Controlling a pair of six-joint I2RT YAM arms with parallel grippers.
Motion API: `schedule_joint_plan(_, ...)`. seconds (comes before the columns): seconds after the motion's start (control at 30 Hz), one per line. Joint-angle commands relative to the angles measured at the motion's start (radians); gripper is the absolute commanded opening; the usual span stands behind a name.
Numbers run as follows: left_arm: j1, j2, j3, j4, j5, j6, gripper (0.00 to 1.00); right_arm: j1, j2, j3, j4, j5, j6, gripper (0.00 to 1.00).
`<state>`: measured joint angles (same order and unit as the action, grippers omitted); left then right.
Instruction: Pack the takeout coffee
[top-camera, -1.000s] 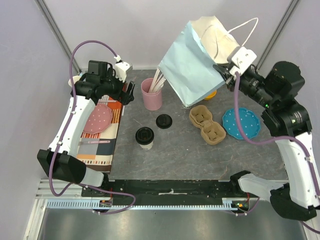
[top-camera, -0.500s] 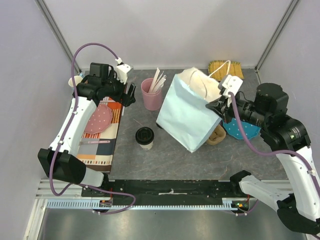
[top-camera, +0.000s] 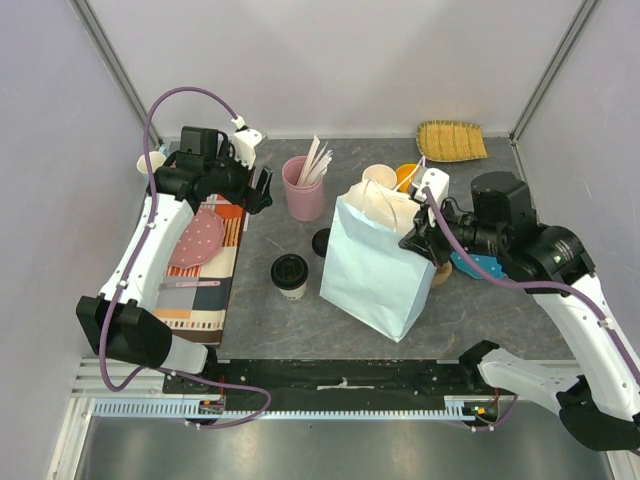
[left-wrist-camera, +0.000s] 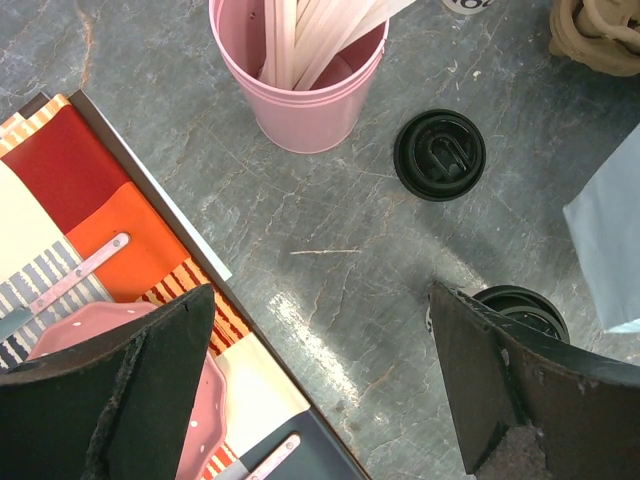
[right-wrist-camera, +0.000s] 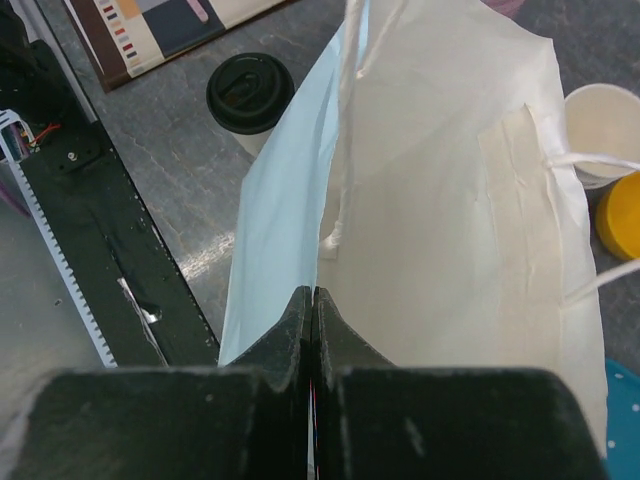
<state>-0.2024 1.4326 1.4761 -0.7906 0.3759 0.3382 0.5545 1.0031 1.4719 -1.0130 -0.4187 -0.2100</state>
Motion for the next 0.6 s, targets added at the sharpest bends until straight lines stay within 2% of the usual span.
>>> schedule_joint_plan(0.0, 0.003, -0.020, -0.003, 0.034, 0.027, -0.007, 0.94, 0.012, -0.012, -0.022, 0.023, 0.026, 0.053, 0.00)
schedule_joint_plan(0.33, 0.003, 0.008, 0.004, 0.037, 0.038, -0.021, 0.93, 0.087, 0.015, -0.094, 0.115, 0.129, 0.149, 0.00)
schedule_joint_plan(0.47, 0.003, 0.018, 0.007, 0.034, 0.034, -0.024, 0.93, 0.183, 0.011, -0.194, 0.255, 0.138, 0.245, 0.00)
schedule_joint_plan(0.57, 0.003, 0.019, 0.009, 0.036, 0.031, -0.022, 0.93, 0.296, 0.038, -0.187, 0.249, 0.294, 0.221, 0.00)
